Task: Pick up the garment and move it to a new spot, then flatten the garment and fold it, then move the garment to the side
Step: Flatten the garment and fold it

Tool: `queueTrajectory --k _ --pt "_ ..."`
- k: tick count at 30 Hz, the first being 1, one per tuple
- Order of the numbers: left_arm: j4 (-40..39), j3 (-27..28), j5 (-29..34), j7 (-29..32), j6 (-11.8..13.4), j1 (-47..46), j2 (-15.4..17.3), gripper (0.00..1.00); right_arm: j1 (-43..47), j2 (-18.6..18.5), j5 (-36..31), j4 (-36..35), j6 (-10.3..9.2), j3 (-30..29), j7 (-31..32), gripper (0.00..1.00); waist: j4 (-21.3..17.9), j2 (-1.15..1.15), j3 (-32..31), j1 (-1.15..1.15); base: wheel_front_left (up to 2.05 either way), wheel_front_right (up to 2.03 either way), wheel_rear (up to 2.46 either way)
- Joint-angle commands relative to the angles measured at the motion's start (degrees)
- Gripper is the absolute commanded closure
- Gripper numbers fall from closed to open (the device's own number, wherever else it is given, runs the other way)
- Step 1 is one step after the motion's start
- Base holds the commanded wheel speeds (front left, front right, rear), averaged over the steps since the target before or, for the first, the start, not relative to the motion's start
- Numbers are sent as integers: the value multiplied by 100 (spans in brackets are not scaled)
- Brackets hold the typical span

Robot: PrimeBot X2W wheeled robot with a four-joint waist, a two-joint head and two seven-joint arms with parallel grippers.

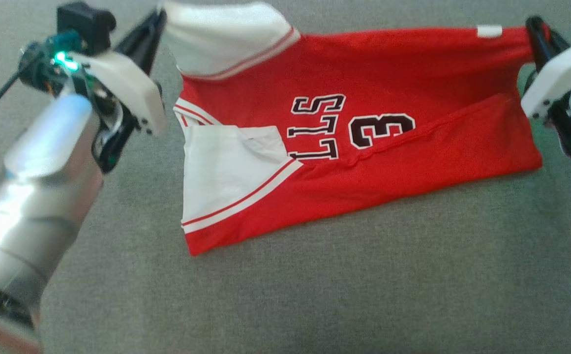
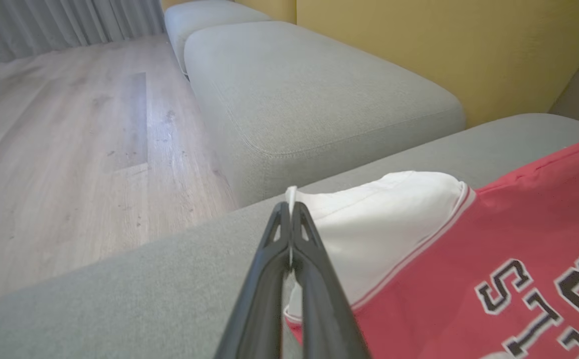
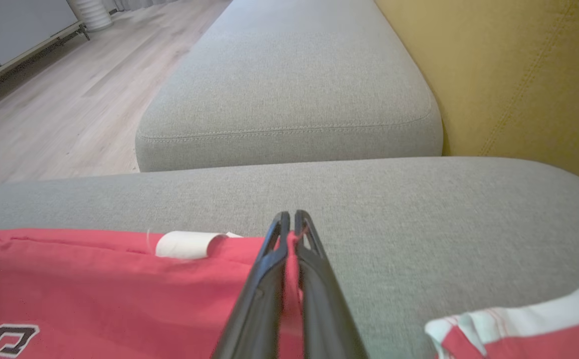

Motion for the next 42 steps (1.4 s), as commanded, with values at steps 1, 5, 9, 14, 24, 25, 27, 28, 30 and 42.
queueTrajectory --k 1,5,9,14,24,25,27,28,30,42 --pt "-231 115 -100 64 13 -187 300 100 48 -125 86 -198 -5 69 34 100 30 0 -141 1 0 0 0" --pt "-1001 -92 -518 578 11 245 707 100 377 -382 365 -361 -5 279 271 100 64 0 -368 1 0 0 0" --pt "-1704 -285 -840 1150 10 658 1128 100 681 -646 638 -484 -5 487 635 100 93 0 -544 1 0 0 0" --pt "-2505 -479 -1167 1802 12 1134 1575 100 977 -970 846 -692 -5 833 1087 100 108 0 -671 1 0 0 0" --pt "-3714 -676 -1644 2739 135 1575 2160 100 1213 -1361 959 -999 -5 1434 1522 100 97 0 -737 1 0 0 0" --pt "-3802 -680 -1690 2803 150 1593 2196 100 1229 -1374 992 -1026 -5 1477 1565 100 92 0 -737 1 0 0 0" --pt "-3956 -706 -1769 2940 160 1627 2264 100 1254 -1399 1068 -1075 -5 1551 1649 100 76 0 -745 1 0 0 0" --pt "-4021 -719 -1805 3005 166 1643 2299 100 1265 -1415 1098 -1098 -5 1594 1695 100 66 0 -749 1 0 0 0" --pt "-4133 -768 -1875 3151 168 1683 2353 100 1281 -1446 1145 -1143 -5 1685 1781 100 46 0 -754 1 0 0 0" --pt "-4296 -879 -1826 3200 287 1763 2266 0 1270 -1436 1430 -1099 -5 1817 1913 0 -44 0 -715 1 0 0 0"
